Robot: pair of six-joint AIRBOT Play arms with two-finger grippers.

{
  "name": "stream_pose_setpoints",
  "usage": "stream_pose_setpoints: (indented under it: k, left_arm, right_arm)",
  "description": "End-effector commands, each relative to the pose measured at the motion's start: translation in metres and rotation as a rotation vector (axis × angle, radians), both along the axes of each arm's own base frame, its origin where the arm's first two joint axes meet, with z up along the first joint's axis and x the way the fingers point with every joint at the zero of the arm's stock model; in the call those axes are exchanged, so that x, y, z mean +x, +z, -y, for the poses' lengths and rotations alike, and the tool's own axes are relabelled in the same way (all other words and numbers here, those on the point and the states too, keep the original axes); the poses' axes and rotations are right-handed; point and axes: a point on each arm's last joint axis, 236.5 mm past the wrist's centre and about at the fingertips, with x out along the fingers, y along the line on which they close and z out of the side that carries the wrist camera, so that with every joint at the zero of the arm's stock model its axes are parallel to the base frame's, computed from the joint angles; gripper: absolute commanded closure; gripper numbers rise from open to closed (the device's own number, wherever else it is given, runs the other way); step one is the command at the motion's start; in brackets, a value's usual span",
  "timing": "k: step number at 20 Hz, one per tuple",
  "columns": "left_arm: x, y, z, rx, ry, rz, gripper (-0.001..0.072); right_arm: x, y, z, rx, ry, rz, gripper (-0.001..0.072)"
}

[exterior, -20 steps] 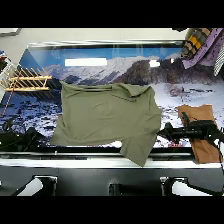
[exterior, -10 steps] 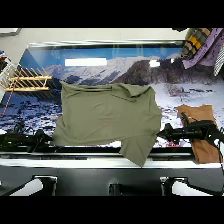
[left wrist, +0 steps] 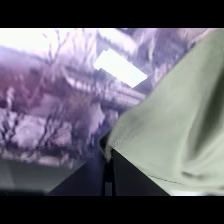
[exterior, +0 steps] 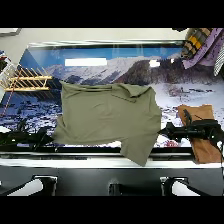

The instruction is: Fold the clothes and pants, and hang the long-sleeved shirts on hangers.

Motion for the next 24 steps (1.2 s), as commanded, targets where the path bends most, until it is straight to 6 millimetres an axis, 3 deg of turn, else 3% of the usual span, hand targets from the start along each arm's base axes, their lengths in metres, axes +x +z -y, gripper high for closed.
stream_pose_setpoints:
  k: [1, 4, 6, 7, 9, 11, 13, 14, 16, 17, 18, 20, 22, 24]
  left_arm:
    - [0.03, 0.025, -0.001, 0.01, -0.007, 0.095, 0.0695]
    - [0.082, 0.072, 0.004, 0.066, -0.084, 0.248, 0.0695]
    - [0.124, 0.125, 0.009, 0.117, -0.125, 0.387, 0.0695]
    - [0.146, 0.162, 0.01, 0.146, -0.13, 0.47, 0.0695]
    - [0.177, 0.245, 0.008, 0.202, -0.14, 0.641, 0.0695]
    - [0.186, 0.335, 0.005, 0.273, -0.142, 0.805, 0.0695]
    - [0.172, 0.417, 0.002, 0.366, -0.123, 0.94, 0.0695]
    - [0.157, 0.457, 0.002, 0.418, -0.107, 1.009, 0.0695]
    - [0.116, 0.526, 0.007, 0.495, -0.052, 1.143, 0.0695]
    - [0.091, 0.555, 0.01, 0.53, -0.02, 1.205, 0.0695]
    - [0.066, 0.575, 0.012, 0.566, 0.015, 1.251, 0.0695]
    - [0.02, 0.597, 0.011, 0.646, 0.077, 1.294, 0.0695]
    - [-0.016, 0.608, 0.002, 0.725, 0.146, 1.311, 0.0695]
    - [-0.036, 0.615, -0.009, 0.8, 0.197, 1.316, 0.0695]
  right_arm:
    - [0.03, 0.031, -0.009, 0.047, -0.048, 0.143, 0.0686]
    - [0.067, 0.061, -0.038, -0.035, 0.056, 0.291, 0.0687]
    - [0.106, 0.105, -0.062, -0.095, 0.1, 0.419, 0.0687]
    - [0.124, 0.135, -0.068, -0.121, 0.106, 0.492, 0.0687]
    - [0.156, 0.216, -0.069, -0.182, 0.095, 0.673, 0.0687]
    - [0.165, 0.311, -0.058, -0.253, 0.054, 0.86, 0.0687]
    - [0.143, 0.406, -0.052, -0.334, 0.039, 1.049, 0.0687]
    - [0.119, 0.449, -0.053, -0.364, 0.038, 1.136, 0.0687]
    - [0.062, 0.515, -0.058, -0.399, 0.029, 1.273, 0.0687]
    - [0.032, 0.54, -0.06, -0.417, 0.02, 1.331, 0.0687]
    - [0.002, 0.562, -0.059, -0.432, -0.01, 1.389, 0.0687]
    - [-0.047, 0.593, -0.053, -0.458, -0.093, 1.482, 0.0687]
    - [-0.077, 0.61, -0.038, -0.477, -0.204, 1.513, 0.0687]
    - [-0.089, 0.617, -0.025, -0.485, -0.292, 1.511, 0.0687]
